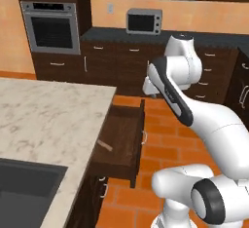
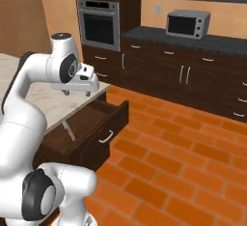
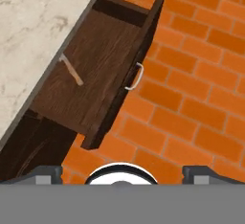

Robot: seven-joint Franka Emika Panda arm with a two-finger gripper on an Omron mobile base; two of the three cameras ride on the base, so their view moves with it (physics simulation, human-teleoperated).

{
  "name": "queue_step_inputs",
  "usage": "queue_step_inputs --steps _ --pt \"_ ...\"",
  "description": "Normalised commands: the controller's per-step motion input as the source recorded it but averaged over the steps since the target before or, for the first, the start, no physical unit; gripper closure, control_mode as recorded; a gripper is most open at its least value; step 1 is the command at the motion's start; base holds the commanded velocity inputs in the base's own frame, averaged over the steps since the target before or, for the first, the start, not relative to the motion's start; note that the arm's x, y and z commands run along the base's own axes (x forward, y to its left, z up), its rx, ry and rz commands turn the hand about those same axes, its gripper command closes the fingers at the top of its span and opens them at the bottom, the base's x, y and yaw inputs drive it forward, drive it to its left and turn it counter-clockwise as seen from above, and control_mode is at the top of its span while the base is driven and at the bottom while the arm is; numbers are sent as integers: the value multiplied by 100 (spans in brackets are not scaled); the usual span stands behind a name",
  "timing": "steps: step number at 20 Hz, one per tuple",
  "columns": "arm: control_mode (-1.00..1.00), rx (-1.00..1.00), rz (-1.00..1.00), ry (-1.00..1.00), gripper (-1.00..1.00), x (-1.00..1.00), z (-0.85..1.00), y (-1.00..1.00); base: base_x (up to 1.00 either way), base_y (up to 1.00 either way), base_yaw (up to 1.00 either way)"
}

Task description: Pick up the knife from the drawer and place it on the cutting board. Then place the meat from the plate to the cutting board.

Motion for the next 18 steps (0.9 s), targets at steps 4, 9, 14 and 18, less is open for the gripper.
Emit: queue_step_inputs --steps 4,9,14,18 --pt "100 0 0 0 -100 0 0 0 -1 81 -34" --pt "100 0 0 0 -100 0 0 0 13 54 -14" --pt "-100 0 0 0 -100 0 0 0 5 4 0" --pt "-100 0 3 0 -100 11 -5 -2 0 0 0"
